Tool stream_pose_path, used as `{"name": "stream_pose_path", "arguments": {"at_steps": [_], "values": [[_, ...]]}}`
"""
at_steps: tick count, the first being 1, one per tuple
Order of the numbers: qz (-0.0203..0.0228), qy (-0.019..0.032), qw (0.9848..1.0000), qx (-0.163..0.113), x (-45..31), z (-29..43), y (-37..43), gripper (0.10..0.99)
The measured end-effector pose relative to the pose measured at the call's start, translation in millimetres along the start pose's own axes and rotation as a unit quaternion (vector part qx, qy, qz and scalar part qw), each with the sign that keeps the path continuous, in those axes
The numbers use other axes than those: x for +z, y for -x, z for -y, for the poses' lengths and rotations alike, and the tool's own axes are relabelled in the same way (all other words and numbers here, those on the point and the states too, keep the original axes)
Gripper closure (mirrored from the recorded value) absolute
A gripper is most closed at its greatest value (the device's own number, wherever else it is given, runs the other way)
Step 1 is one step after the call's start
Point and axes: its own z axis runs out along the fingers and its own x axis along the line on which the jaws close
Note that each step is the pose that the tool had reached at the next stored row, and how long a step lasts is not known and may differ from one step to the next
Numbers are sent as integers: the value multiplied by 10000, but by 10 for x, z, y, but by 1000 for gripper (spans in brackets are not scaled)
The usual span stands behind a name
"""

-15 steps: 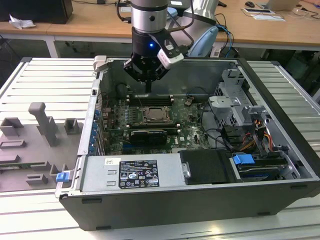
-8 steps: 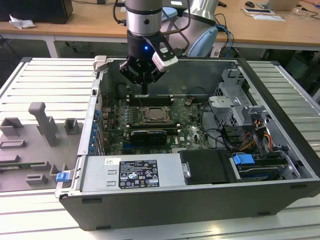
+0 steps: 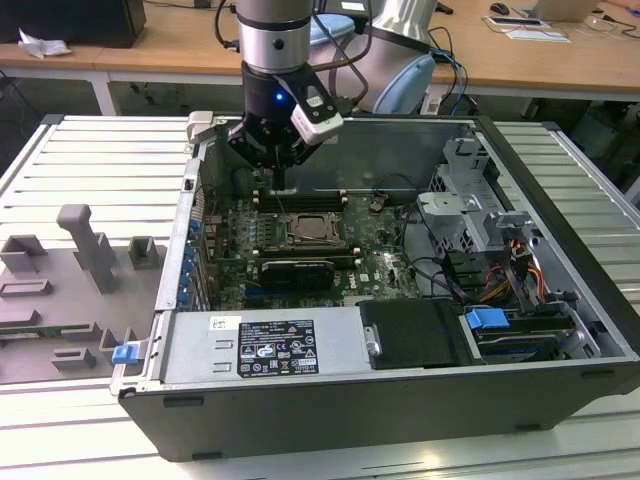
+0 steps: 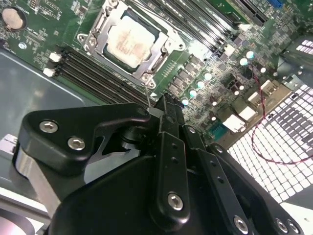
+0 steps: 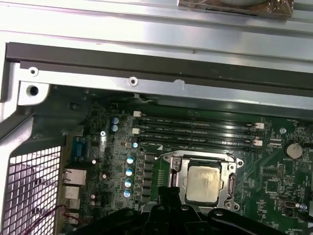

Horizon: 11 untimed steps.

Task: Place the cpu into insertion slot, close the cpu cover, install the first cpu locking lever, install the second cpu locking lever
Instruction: 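Install the first cpu locking lever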

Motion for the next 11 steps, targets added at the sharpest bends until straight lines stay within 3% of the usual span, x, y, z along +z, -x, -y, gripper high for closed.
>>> {"name": "stream_pose_path", "arguments": {"at_steps": [11], "values": [[-1, 0, 10000, 0, 8, -11, -129, 980]]}}
